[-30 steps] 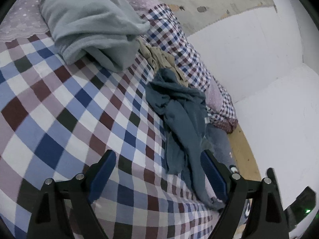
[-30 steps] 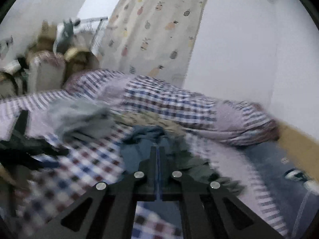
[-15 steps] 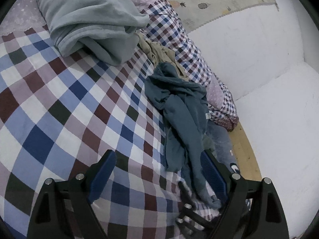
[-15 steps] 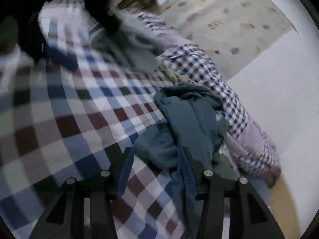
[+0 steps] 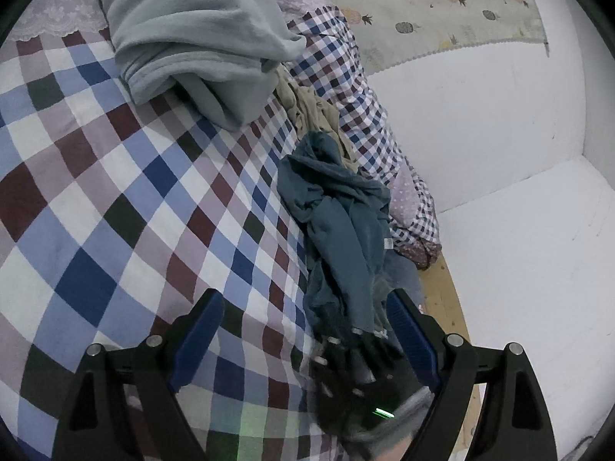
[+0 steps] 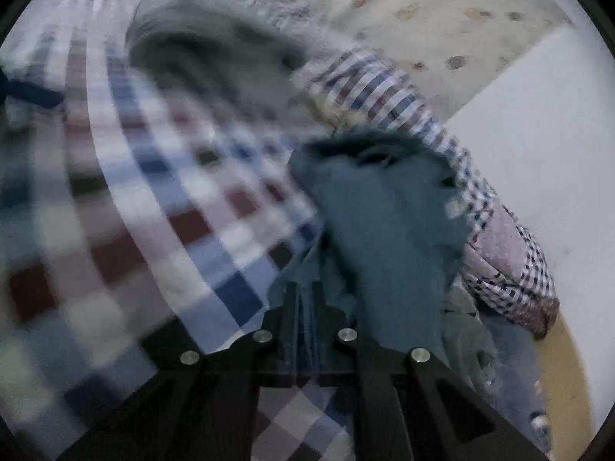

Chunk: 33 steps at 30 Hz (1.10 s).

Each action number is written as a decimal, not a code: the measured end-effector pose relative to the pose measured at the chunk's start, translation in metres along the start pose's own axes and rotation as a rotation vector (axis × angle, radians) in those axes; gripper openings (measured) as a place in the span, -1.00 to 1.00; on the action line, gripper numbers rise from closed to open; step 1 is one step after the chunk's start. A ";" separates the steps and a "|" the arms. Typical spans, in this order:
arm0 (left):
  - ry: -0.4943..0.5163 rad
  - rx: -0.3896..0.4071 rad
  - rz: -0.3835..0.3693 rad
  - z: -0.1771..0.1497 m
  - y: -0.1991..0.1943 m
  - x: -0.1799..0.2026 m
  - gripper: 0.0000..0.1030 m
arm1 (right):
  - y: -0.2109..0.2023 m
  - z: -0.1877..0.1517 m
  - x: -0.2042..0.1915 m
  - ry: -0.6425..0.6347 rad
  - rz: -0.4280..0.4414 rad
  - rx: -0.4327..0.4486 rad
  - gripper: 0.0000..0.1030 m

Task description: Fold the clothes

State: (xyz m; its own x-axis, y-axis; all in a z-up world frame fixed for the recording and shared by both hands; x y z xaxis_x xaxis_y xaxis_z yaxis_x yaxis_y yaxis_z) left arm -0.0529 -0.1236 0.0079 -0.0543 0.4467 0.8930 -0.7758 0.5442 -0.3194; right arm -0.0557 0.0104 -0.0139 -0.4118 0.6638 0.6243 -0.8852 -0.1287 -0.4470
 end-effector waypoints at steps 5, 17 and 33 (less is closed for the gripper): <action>-0.021 -0.026 -0.053 -0.003 0.002 0.006 0.73 | -0.077 0.033 0.042 0.193 -0.023 0.155 -0.94; -0.021 -0.058 -0.077 -0.019 0.016 0.014 0.73 | -0.270 0.079 0.152 0.438 -0.209 0.474 -0.95; 0.415 -0.194 0.048 -0.095 0.066 0.052 0.73 | -0.295 -0.159 0.290 0.951 -0.567 0.155 -0.93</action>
State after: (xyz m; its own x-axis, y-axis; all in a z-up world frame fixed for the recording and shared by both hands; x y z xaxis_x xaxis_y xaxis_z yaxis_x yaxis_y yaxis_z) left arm -0.0475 0.0025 0.0028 0.1996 0.7000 0.6856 -0.6441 0.6211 -0.4466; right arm 0.1206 0.3584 0.1976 0.3343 0.9405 -0.0609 -0.9372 0.3249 -0.1270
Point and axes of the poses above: each gripper's, at about its wrist camera, not at the fingertips, and y roughly the way its jaws point, x to its right, z to its top, the point moved 10 cm from there along y, roughly the way its jaws point, and after that the axes turned 6 degrees about x, right-handed, at the moved point
